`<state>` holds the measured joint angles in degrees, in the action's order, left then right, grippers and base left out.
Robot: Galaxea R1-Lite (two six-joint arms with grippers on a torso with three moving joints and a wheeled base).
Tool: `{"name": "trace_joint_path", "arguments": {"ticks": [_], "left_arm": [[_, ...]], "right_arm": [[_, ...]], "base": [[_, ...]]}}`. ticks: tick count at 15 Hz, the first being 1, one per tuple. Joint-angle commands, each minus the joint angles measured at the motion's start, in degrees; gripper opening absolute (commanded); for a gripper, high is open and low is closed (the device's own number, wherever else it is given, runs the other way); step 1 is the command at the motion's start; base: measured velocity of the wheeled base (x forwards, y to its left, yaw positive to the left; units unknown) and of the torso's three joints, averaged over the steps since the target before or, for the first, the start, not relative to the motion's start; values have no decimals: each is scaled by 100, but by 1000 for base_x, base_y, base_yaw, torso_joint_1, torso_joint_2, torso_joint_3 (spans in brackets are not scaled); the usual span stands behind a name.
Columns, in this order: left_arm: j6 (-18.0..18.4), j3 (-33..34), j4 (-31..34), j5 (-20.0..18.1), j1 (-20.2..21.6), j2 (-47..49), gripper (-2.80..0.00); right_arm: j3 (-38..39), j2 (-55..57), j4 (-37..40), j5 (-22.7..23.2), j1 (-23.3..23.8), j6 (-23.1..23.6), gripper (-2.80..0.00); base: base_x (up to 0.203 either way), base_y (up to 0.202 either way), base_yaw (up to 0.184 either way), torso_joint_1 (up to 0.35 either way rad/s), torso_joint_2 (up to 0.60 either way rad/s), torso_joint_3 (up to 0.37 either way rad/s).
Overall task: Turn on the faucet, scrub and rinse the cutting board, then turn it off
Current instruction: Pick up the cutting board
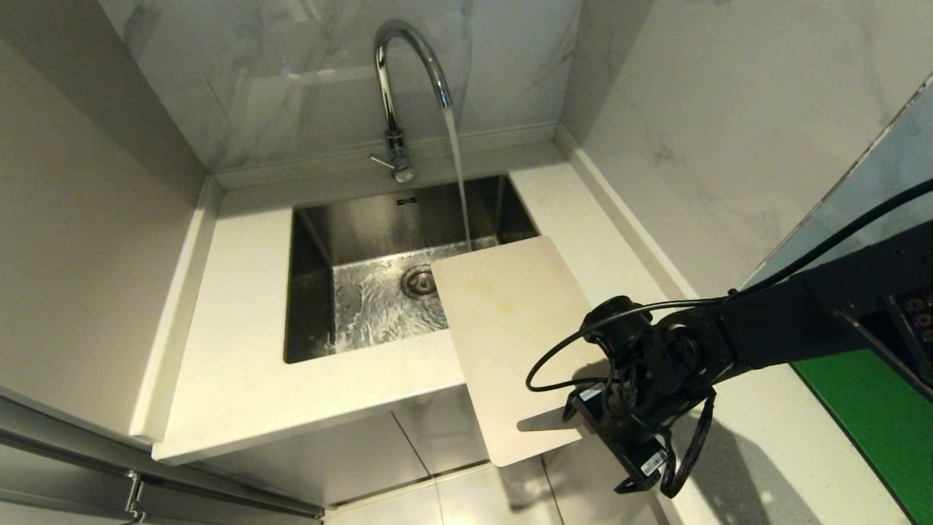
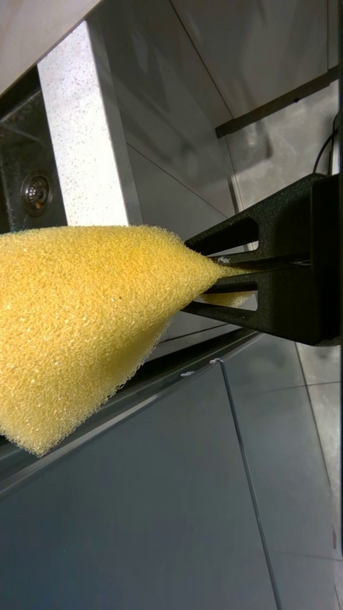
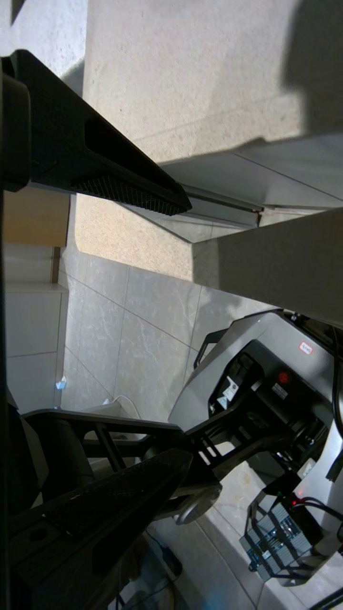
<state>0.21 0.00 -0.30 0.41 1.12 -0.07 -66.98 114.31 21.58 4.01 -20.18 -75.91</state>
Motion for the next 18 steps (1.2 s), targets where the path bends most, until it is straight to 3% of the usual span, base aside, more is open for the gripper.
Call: {"name": "trace_joint_path", "arguments": {"ticks": [1, 18], "left_arm": [[-1, 9, -5, 2, 2, -19, -280], [-3, 9, -5, 2, 2, -19, -280]], "right_arm": [[-22, 112, 13, 3, 2, -52, 0], [-747, 1116, 22, -299, 66, 155, 0]], "base": [[0, 0, 0, 0, 0, 0], [0, 0, 0, 0, 0, 0]]}}
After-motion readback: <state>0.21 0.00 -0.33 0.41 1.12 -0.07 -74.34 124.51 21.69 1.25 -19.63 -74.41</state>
